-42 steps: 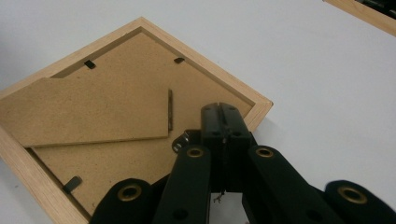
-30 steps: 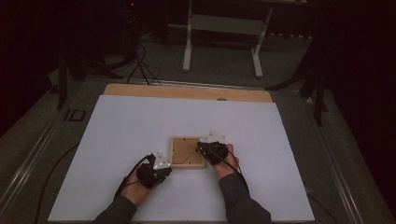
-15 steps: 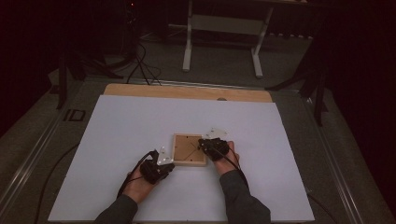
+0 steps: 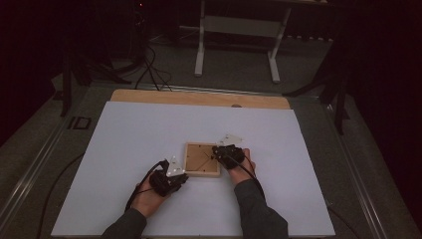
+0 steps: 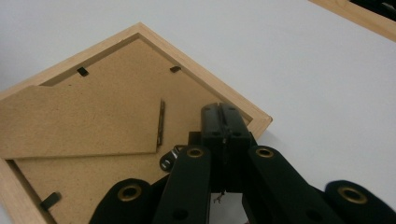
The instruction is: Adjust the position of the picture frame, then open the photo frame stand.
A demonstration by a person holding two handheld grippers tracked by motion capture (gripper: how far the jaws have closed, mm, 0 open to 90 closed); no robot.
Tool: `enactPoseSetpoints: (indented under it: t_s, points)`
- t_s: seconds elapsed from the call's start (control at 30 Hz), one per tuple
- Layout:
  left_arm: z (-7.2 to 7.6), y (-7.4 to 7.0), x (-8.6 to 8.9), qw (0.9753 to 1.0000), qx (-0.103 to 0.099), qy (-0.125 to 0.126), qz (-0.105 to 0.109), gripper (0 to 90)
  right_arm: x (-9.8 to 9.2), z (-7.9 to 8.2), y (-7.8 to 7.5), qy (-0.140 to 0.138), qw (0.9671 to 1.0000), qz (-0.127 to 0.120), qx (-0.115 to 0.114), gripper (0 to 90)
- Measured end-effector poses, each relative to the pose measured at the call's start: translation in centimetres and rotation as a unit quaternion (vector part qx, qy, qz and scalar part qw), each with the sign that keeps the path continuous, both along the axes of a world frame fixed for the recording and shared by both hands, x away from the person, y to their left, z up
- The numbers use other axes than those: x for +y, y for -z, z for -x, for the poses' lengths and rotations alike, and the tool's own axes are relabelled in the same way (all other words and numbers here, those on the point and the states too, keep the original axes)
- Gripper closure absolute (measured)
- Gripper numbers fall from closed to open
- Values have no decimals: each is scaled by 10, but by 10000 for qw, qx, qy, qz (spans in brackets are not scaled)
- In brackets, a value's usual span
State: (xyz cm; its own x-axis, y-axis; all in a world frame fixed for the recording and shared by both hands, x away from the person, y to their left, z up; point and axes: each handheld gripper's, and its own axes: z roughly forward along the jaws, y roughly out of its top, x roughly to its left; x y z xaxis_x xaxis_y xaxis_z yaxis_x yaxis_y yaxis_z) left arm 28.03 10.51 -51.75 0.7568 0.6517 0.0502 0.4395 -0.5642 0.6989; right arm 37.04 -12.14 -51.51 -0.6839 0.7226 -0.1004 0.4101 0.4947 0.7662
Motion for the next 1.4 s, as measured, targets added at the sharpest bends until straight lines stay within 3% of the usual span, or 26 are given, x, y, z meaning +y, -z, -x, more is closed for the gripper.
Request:
enactPoseSetpoints:
  t_s: [0.17,0.37,0.57,0.83,1.0,1.37,1.4]
  points:
    - [2,-2,1,9999,-49,-17,107,801,-4,5,-11,-113,9996,-247,-68,896]
    - [5,-5,1,9997,-140,7,212,746,-8,11,-18,-130,9993,-358,-66,872]
    - [5,-8,3,9993,-186,-47,318,692,-9,14,-22,-160,9990,-412,-78,828]
    - [6,-16,6,9977,-193,-184,616,615,-12,23,-25,-146,9985,-518,51,731]
    - [4,-21,7,9976,-220,-231,610,587,-10,31,-22,-223,9986,-481,80,710]
    - [-5,-30,1,9973,-294,-227,627,579,-18,40,-18,-212,9980,-576,117,759]
    - [-9,-30,0,9971,-275,-245,665,579,-20,43,-16,-245,9983,-514,122,800]
